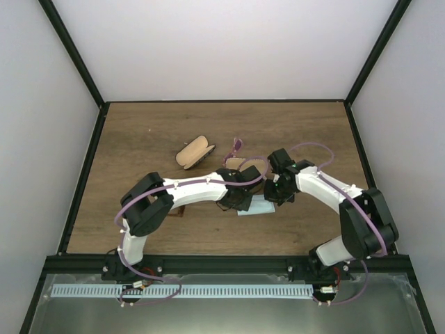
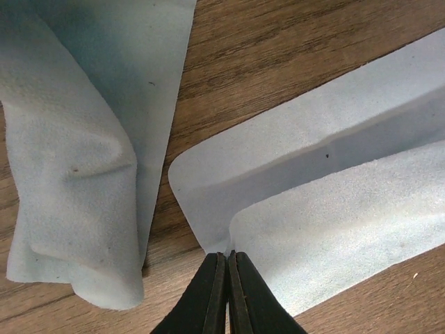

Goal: Organize the sunglasses
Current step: Fold the glasses cleaning cloth at the center of the board.

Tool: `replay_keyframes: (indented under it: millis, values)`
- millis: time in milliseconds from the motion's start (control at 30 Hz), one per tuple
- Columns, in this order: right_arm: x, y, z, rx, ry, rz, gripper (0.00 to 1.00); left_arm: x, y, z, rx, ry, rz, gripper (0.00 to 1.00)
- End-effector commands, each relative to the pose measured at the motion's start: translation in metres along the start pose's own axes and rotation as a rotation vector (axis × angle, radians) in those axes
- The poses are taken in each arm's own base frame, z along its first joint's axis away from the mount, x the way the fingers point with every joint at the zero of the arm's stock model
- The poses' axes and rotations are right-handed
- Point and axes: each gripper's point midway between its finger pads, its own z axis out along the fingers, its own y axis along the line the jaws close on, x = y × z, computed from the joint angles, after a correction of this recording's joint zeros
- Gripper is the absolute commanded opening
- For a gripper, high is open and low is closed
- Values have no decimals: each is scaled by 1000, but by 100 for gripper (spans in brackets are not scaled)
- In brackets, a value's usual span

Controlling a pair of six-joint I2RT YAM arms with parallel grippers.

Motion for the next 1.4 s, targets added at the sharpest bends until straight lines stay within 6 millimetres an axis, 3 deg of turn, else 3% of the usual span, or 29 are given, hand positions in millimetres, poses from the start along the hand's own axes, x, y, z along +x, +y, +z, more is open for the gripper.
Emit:
replay_keyframes:
  millis: [0, 267, 600, 1367]
  values:
    - [-16, 6, -4, 13, -35, -25, 2, -6, 5, -7, -9, -18, -17, 4]
    - [-23, 1, -3, 32, -41, -29, 2, -15, 12, -6, -23, -27, -33, 4]
    - [-30, 2, -4, 28, -45, -29, 2, -24, 7, -3, -19, -26, -17, 4]
    - [-15, -4, -3, 21, -16, -34, 2, -7, 15, -3, -12, 0, -36, 4]
